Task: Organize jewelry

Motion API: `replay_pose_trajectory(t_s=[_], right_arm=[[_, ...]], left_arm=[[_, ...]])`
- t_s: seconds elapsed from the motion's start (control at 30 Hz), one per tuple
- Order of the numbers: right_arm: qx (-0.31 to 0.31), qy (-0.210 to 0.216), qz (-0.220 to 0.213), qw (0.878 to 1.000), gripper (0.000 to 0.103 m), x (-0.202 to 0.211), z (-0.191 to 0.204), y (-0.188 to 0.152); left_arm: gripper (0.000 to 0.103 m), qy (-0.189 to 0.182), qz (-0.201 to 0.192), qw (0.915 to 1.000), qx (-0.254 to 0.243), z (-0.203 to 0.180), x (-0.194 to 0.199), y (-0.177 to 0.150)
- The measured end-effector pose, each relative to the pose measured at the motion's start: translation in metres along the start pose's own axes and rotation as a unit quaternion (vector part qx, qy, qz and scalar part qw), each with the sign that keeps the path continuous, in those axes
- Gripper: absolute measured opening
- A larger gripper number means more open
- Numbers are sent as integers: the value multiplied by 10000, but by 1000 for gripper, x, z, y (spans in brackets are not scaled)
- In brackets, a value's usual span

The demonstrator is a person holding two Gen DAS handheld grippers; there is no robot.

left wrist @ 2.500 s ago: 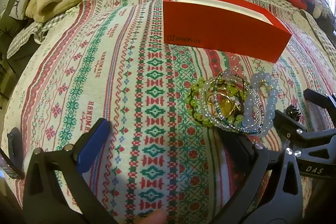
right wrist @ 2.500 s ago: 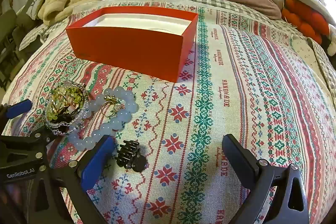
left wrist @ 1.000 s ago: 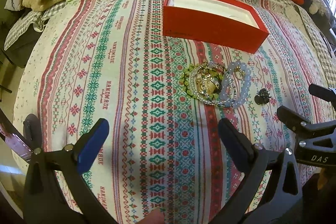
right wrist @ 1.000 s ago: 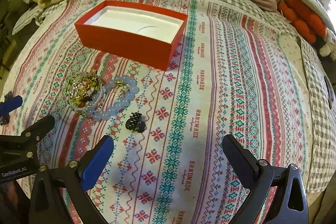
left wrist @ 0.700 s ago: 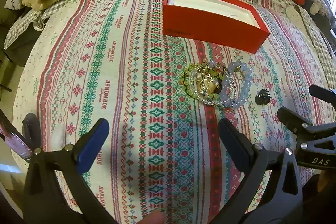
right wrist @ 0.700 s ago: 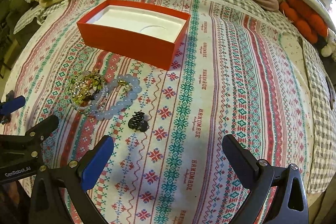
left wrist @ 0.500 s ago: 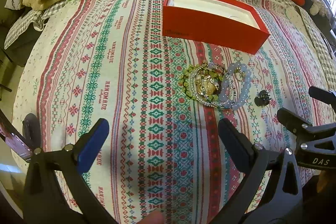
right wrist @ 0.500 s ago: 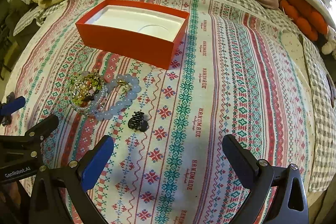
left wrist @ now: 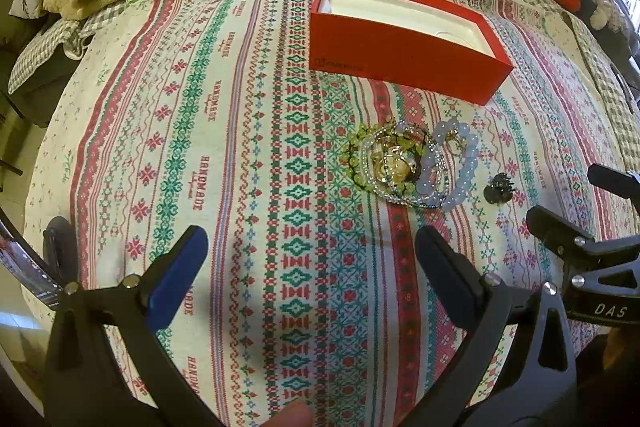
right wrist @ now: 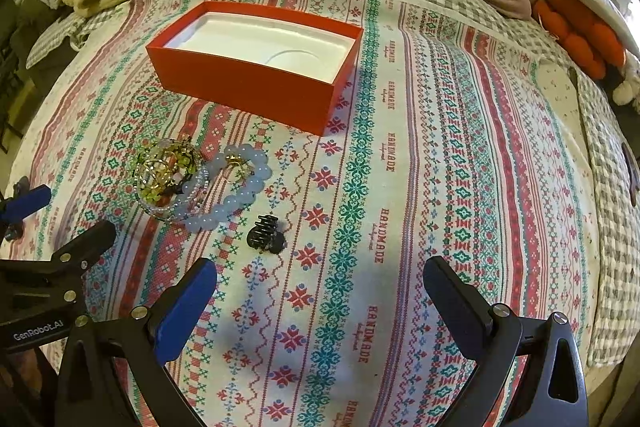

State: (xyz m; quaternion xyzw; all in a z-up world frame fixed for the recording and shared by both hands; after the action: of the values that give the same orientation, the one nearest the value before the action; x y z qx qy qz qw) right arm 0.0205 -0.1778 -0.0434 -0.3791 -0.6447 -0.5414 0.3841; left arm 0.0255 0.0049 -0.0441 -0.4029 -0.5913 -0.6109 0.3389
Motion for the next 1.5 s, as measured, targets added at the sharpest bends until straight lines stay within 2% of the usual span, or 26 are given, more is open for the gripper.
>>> replay_pose_trajectory(t_s=[0.83,0.97,1.1,1.23,1.37,1.5], right_arm=[[23,-25,-140,9999,103,8,1,9],[47,-114,-242,9996,103,12,-3,15],[24,-192,-291,9994,103,13,-10,20],[-37,-182,-198,9996,103,9,-18,22],[-101,-126,-28,9999,103,0,-23,24],[-161,35,191,9997,103,-9,-23,26]], left_arm=[[103,24,-178,9998,37,0,11,9],[103,-50,-224,9997,6,0,13,14],[103,29,-215,9996,-169,5,14,18],[103,-133,-46,9998,-105,13,10,18],[103,-112,46,9999,-46,21,3,22],[95,-236,114,9996,-35,24,-4,29]])
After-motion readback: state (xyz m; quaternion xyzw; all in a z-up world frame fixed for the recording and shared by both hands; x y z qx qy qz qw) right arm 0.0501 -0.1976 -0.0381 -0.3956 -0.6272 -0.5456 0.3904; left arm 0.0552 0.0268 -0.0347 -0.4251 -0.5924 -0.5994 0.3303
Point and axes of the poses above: each gripper's, at about its wrist camera, not at the fingertips, and x roughly against the way its jaws point, z to its left, y to its top, the point moved 10 cm from there along -x, roughly the way its jaws point, and after that the axes turned 2 degrees about -y, right-handed, at the moved point
